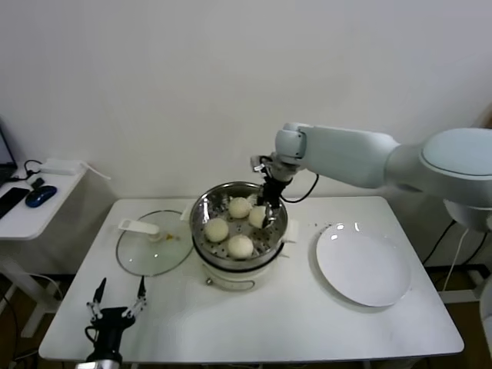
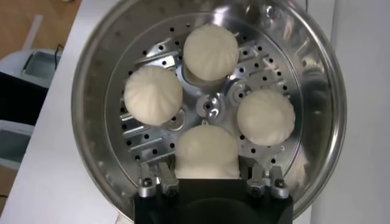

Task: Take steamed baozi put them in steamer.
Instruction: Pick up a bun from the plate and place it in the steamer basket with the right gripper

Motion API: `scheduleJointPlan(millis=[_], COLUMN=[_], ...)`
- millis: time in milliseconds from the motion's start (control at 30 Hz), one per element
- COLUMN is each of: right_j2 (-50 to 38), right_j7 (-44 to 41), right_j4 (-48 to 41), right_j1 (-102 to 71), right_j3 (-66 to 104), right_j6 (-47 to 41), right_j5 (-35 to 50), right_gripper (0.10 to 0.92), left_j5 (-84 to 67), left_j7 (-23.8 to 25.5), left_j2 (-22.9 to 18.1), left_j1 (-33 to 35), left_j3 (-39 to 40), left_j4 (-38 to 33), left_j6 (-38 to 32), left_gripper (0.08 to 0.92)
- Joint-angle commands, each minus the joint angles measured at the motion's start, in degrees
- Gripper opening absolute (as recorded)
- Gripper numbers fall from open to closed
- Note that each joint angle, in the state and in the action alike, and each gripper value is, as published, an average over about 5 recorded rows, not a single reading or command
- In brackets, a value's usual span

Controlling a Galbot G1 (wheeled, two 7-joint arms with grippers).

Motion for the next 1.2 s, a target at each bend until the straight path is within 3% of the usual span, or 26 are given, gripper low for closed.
scheduleJointPlan(millis=[33, 933, 1200], right_j2=[0.79, 0.23, -0.1], right_j7=[0.34, 1.24, -0.17], right_j4=[-1.9, -2.49, -2.15], right_j1=[-2.22, -3.7, -2.42], right_j3=[0.14, 0.94, 0.68], right_j6=[-0.19, -0.23, 0.26], right_j5=[-1.72, -2.71, -2.14], right_gripper=[0.67, 0.673, 0.811], left_j5=[-0.13, 0.03, 0.03], left_j7=[0.0, 0.01, 0.01], left_j2=[0.05, -0.01, -0.09], left_j1=[0.11, -0.17, -0.25], left_j3=[0.08, 0.14, 0.03], left_j4=[0.22, 0.72, 0.77], left_j6=[-0.09, -0.08, -0.02], left_gripper=[0.823, 0.823, 0.823])
